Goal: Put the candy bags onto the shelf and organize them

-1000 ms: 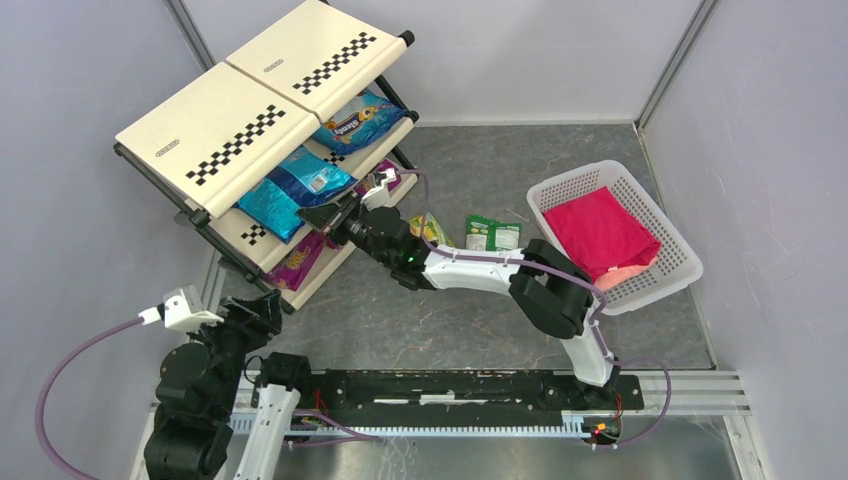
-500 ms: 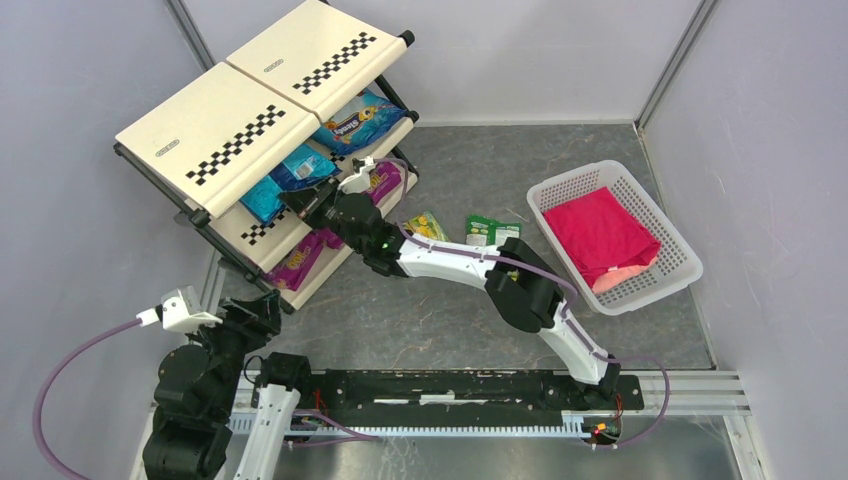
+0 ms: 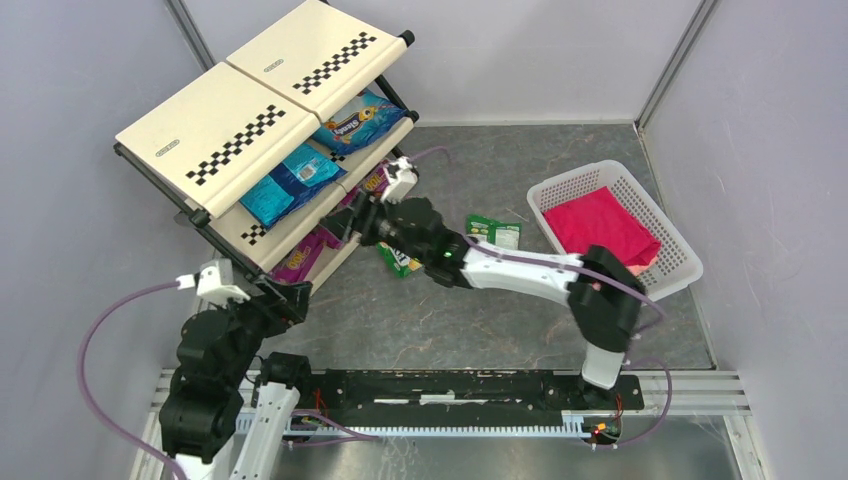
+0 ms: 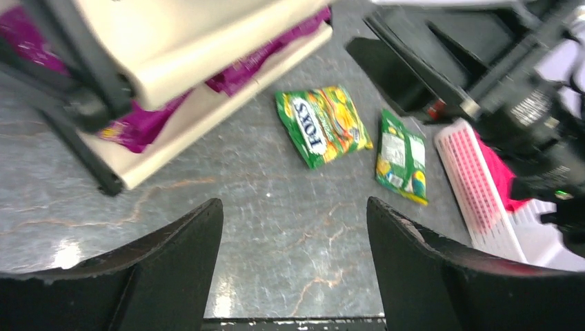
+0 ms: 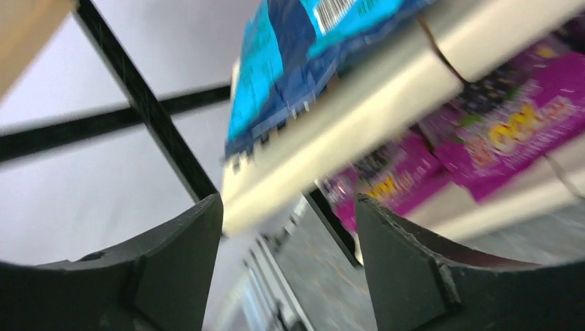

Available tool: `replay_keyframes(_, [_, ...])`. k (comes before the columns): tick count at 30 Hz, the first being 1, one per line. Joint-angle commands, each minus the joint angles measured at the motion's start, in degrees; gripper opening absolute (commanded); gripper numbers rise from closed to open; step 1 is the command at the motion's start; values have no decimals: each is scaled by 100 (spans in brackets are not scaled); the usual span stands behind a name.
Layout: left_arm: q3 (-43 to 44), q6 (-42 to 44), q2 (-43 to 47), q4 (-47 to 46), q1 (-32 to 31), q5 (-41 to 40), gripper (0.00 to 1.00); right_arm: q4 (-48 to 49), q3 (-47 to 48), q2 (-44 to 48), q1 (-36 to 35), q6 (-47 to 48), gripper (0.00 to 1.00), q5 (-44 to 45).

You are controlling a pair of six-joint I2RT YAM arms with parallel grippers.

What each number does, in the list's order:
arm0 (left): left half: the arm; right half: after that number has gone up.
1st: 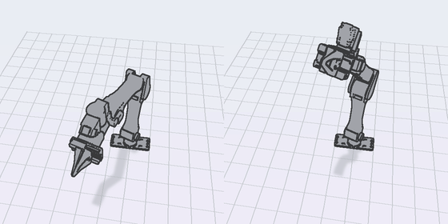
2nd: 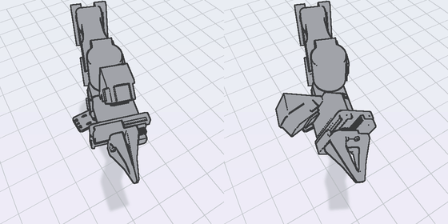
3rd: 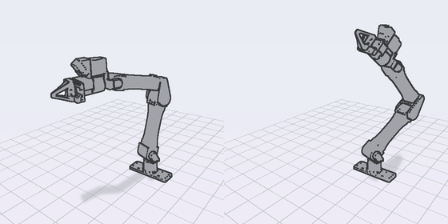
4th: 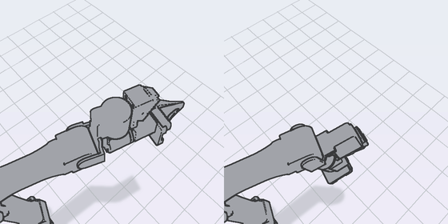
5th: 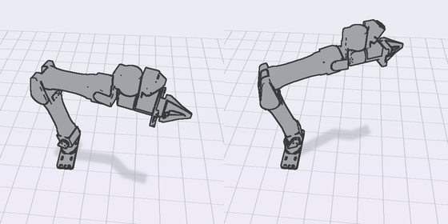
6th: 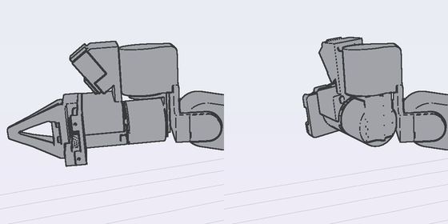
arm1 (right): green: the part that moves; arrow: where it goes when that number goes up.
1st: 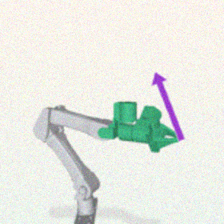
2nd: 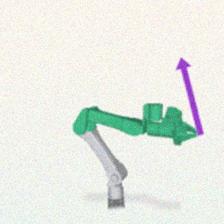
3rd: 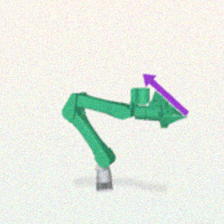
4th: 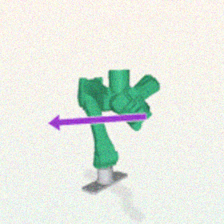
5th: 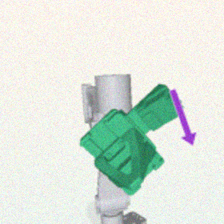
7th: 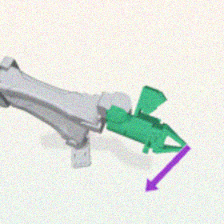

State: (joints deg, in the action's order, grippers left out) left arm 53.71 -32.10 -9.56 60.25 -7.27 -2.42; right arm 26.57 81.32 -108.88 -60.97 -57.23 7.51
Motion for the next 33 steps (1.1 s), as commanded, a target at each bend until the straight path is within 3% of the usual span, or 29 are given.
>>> replay_keyframes(1, [-324, 55, -199, -650, -12, 1113, 84, 74, -1485, 1569, 34, 1943, 83, -639])
replay_keyframes(4, [-587, -52, -148, -990, -13, 1559, 89, -916, -2186, 2337, 41, 3328, 95, -620])
replay_keyframes(7, [-849, -182, -101, -1351, -12, 1912, 94, -1846, -2831, 2815, 41, 4487, 98, -147])
replay_keyframes(9, [-974, -135, -128, -1573, -15, 2094, 99, -2289, -3208, 3074, 45, 4847, 98, 287])
replay_keyframes(15, [-791, 388, -725, -1396, -18, 1826, 100, -3592, -3680, 3082, 47, 5679, 98, 2173])
replay_keyframes(18, [-827, 313, -813, -1432, -5, 1733, 100, -4148, -3375, 2626, 41, 5677, 98, 2828])
replay_keyframes(23, [-736, 231, -867, -1400, -3, 1413, 100, -4029, -2713, 2007, -229, 5678, 98, 2337])
replay_keyframes(28, [-768, 151, -629, -1305, 56, 1175, 100, -4293, -1402, 831, -612, 5860, 98, 2386])
replay_keyframes(33, [-908, -6, -277, -1200, 81, 1043, 100, -4360, -512, -9, -805, 5967, 91, 2289])
